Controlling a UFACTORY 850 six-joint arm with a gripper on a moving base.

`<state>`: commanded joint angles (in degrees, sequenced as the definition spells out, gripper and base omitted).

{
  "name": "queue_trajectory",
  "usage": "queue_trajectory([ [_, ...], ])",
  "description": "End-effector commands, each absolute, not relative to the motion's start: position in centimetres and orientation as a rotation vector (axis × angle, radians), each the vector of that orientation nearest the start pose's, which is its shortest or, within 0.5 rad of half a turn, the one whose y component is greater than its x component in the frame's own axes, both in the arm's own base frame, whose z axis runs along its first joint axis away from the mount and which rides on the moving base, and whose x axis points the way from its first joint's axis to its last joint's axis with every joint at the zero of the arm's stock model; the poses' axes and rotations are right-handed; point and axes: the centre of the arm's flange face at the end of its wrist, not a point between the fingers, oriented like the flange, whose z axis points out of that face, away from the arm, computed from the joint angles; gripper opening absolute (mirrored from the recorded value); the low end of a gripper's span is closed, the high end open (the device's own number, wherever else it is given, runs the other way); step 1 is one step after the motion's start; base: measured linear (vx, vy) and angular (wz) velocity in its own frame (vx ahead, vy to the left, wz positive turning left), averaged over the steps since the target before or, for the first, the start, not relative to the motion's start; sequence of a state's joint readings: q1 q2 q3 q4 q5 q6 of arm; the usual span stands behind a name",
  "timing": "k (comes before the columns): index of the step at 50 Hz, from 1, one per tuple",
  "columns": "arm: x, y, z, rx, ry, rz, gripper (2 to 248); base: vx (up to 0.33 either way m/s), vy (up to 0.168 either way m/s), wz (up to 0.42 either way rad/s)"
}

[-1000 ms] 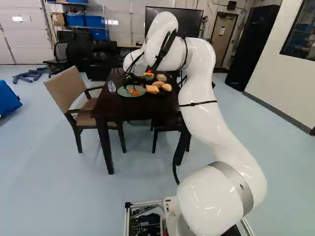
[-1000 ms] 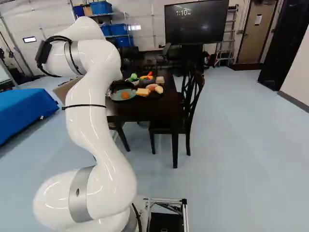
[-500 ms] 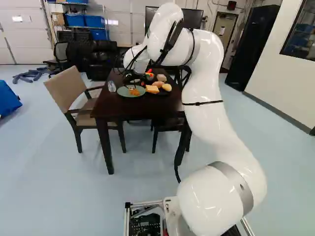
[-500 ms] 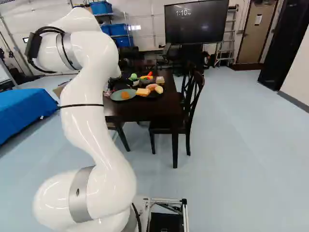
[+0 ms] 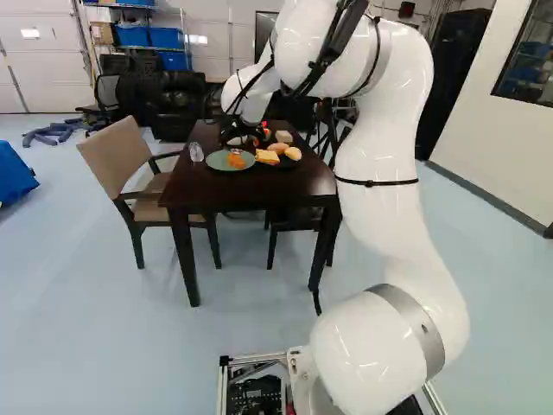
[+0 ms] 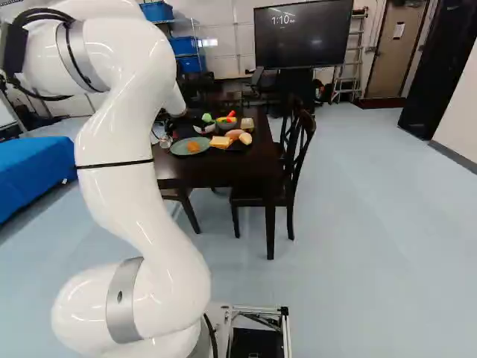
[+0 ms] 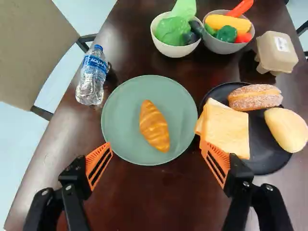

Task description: Move the croissant to the empty plate

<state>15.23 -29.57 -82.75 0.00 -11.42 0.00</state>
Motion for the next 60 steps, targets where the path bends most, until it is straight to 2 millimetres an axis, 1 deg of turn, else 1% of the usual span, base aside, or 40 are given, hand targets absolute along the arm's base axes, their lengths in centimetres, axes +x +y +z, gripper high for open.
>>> queue_trajectory([
  [16,63.0,15.7,52.4,-2.829,-0.348,-1.096,247,0.000,0.000,0.000],
  [60,56.3,9.6,52.8,-2.887,-0.245,-1.056,247,0.000,0.000,0.000],
])
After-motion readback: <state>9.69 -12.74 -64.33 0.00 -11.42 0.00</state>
